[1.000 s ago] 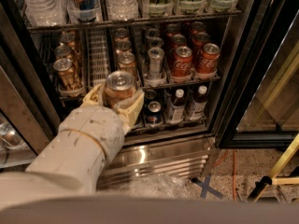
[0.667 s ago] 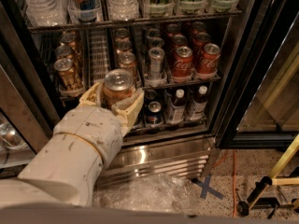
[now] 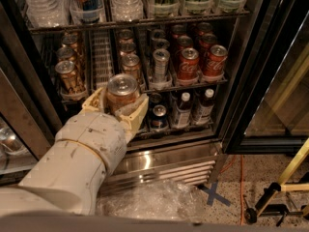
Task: Pick orange can from middle shelf of fridge
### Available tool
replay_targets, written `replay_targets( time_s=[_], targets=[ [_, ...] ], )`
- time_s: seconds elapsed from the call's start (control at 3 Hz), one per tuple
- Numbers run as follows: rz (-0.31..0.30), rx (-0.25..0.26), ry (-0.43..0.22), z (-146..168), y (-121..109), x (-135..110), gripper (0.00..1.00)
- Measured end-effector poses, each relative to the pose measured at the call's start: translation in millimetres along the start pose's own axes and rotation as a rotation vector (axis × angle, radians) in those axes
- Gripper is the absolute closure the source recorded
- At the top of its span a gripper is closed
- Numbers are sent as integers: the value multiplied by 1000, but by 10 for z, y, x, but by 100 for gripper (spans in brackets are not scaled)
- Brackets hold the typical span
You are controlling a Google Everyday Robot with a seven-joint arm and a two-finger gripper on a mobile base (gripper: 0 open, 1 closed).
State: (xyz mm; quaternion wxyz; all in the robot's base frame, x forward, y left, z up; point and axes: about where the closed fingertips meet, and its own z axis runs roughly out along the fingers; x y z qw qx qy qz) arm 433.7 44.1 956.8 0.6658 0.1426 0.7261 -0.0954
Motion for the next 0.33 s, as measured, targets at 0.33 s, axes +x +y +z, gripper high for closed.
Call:
replay_targets(
  time_s=[0.33],
  targets=[
    [0, 0, 0, 0, 0, 0, 100]
  ],
)
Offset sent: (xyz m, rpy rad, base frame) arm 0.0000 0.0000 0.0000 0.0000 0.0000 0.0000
